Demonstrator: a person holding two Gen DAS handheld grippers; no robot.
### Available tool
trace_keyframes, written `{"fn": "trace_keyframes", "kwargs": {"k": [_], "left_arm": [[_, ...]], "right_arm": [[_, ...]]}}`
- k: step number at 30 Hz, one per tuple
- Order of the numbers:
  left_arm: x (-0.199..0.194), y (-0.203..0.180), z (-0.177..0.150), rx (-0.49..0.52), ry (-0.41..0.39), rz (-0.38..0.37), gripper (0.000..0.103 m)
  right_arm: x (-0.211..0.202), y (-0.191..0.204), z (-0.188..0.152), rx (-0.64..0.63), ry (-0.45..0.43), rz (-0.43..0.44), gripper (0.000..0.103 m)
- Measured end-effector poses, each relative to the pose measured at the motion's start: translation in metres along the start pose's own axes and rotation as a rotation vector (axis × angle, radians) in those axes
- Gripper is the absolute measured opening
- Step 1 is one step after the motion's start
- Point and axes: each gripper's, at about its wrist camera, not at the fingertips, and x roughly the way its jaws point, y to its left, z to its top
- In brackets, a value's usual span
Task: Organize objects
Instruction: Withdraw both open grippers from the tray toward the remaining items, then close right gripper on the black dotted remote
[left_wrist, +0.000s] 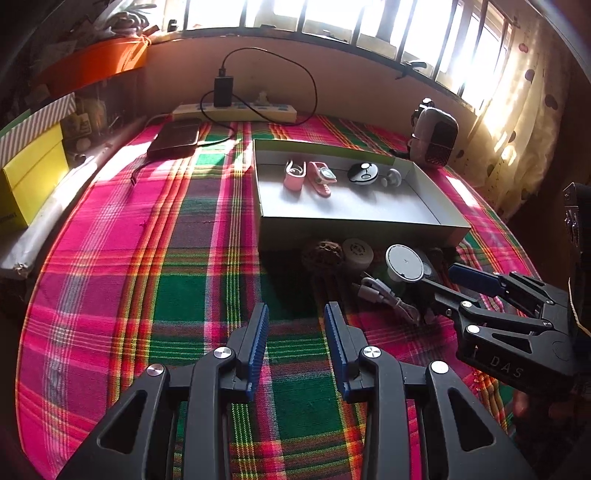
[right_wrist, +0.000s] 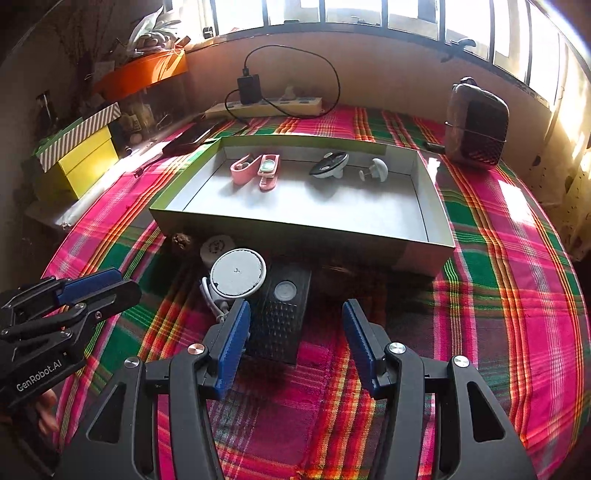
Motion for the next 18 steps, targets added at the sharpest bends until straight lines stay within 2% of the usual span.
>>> {"fn": "trace_keyframes", "kwargs": {"k": [3,10,18], "left_arm": [[0.002,0.000,0.000,0.000,0.006,-0.004,0.030],[0.009,-0.004,-0.001,0.009,0.025,-0.007,0.030],[0.013,-0.011,-0.001,0.027,0.040,-0.002,0.030]], "right_arm": [[0.003,0.000,0.001,0.000,0.007,0.000,0.053],[0.011,-0.005,-0.005,-0.021,0.037,-0.081,0.053],[0.007,-0.019,-0.006,0.011,0.018,-0.030,0.052]]}}
